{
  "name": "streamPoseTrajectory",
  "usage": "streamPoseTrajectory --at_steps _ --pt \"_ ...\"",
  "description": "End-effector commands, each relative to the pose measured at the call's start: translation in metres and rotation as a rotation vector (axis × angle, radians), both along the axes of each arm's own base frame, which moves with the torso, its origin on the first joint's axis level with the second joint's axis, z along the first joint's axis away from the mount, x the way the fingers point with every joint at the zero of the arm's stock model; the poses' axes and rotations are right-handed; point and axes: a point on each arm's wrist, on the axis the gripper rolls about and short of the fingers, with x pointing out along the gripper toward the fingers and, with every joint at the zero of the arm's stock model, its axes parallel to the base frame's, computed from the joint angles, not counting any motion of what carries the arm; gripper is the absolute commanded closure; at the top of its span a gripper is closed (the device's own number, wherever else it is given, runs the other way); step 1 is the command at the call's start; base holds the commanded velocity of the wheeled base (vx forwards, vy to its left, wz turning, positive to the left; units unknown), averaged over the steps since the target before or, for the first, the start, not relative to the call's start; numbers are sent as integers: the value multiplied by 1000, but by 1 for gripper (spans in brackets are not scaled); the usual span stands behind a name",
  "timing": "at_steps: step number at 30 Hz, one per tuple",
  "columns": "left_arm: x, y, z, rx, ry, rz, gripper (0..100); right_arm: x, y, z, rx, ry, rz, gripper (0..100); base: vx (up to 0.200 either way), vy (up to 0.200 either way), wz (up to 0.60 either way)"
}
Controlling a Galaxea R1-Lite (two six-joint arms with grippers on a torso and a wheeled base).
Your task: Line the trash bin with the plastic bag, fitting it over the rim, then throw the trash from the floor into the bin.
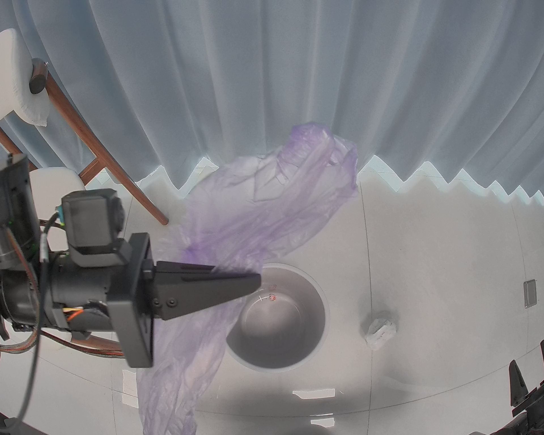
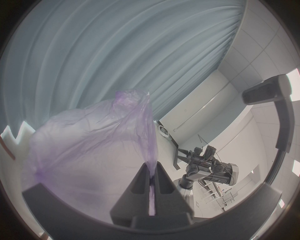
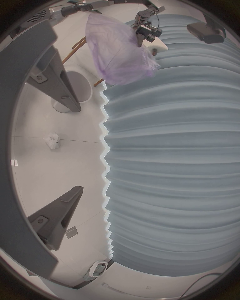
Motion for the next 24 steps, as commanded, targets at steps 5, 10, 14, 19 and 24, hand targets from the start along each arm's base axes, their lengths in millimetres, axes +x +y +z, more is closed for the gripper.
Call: streamPoseTrajectory --at_steps 5,10,14,19,24 --pt "32 -18 -45 121 155 60 100 0 0 -5 0 1 1 0 0 0 0" --pt "40 -16 -52 144 176 114 100 0 0 -5 0 1 1 0 0 0 0" --pt "31 -20 -39 109 163 102 100 0 0 -5 0 1 1 0 0 0 0" --pt "-2 -29 -25 60 196 18 100 0 0 -5 0 1 1 0 0 0 0" --pt "-31 -28 -22 93 319 -9 100 0 0 -5 0 1 1 0 0 0 0"
